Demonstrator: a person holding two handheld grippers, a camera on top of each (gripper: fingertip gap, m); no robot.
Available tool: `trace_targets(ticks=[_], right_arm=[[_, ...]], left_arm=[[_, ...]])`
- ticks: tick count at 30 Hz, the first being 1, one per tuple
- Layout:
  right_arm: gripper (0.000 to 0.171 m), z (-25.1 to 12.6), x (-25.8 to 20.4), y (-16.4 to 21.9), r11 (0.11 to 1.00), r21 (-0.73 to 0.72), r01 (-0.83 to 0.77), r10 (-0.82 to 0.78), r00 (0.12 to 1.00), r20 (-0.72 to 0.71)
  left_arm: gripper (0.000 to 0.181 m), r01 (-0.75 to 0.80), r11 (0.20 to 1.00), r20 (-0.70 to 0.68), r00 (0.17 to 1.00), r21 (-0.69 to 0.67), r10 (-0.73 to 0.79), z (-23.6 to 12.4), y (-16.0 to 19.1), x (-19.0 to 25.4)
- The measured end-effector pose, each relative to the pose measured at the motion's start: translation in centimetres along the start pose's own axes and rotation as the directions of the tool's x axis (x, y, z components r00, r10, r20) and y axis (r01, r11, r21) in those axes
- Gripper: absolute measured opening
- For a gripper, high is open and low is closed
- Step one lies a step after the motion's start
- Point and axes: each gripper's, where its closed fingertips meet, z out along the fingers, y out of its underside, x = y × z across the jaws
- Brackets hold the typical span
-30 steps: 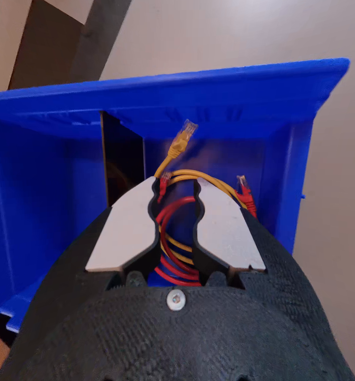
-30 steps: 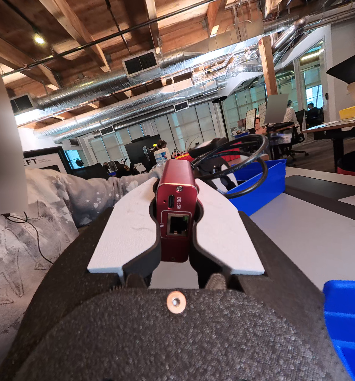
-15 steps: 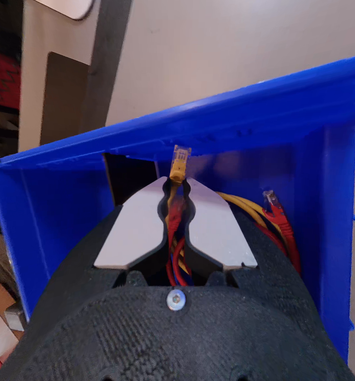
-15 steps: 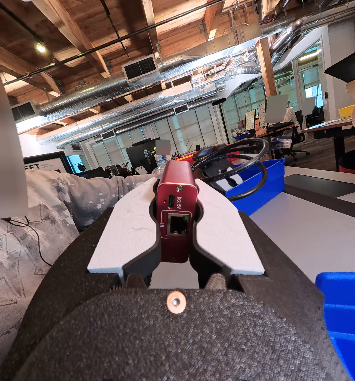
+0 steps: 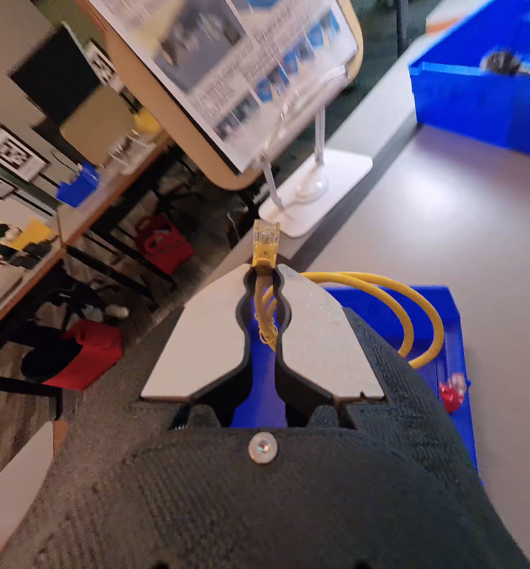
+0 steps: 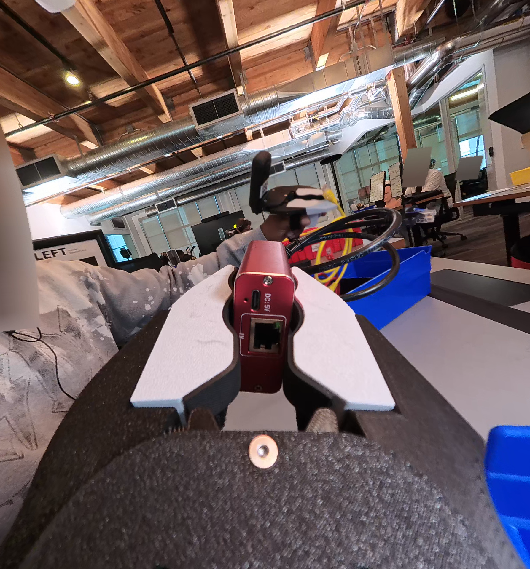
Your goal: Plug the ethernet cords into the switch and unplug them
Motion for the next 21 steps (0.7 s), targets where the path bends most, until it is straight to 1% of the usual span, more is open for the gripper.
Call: trace_targets(ticks=[4,6,7,10,12,14,16,19,21], right_arm=[[0.029,-0.1,-0.3,-0.4,1.0,0.02,-0.002,0.002,1.0,0.011],[0.029,-0.2,-0.3,-0.6,1.0,0.03,-0.006,0.006,1.0,0.018],[0.029,-0.3,-0.3,-0.7,0.999,0.031,-0.007,0.007,1.0,0.018],[0.029,-0.5,-0.1,-0.7,1.0,0.029,-0.007,0.006,1.0,0.012],[0.029,-0.5,0.0,-0.6,1.0,0.025,-0.006,0.005,1.0,0.011],[0.029,-0.5,0.0,-0.3,1.0,0.006,-0.001,0.001,1.0,0.016],[0.029,-0.4,-0.2,0.6,0.999,-0.052,0.015,-0.013,0.999,0.037],[0.028,-0.2,-0.5,2.8,0.98,-0.188,0.06,-0.046,0.996,0.074],[0.028,-0.1,-0.9,4.6,0.955,-0.284,0.084,-0.055,0.993,0.107]], left_arm=[[0.011,0.016,0.991,0.076,0.997,0.131,-0.026,-2.2,-3.8,-1.9],[0.011,0.021,0.988,0.057,0.998,0.155,-0.03,-3.0,-5.4,-2.2],[0.011,0.025,0.988,0.018,0.999,0.155,-0.029,-3.3,-6.1,-1.9],[0.011,0.072,0.992,-0.187,0.981,0.106,-0.052,-3.8,-7.6,0.7],[0.011,0.108,0.992,-0.359,0.93,0.063,-0.078,-4.0,-8.0,3.8],[0.011,0.138,0.99,-0.537,0.837,0.02,-0.106,-4.4,-8.0,7.9],[0.011,0.154,0.988,-0.703,0.699,-0.03,-0.131,-5.0,-7.6,12.7],[0.011,0.142,0.984,-0.881,0.445,-0.111,-0.163,-6.0,-6.6,20.0],[0.011,0.109,0.982,-0.945,0.272,-0.155,-0.179,-7.0,-6.0,24.3]])
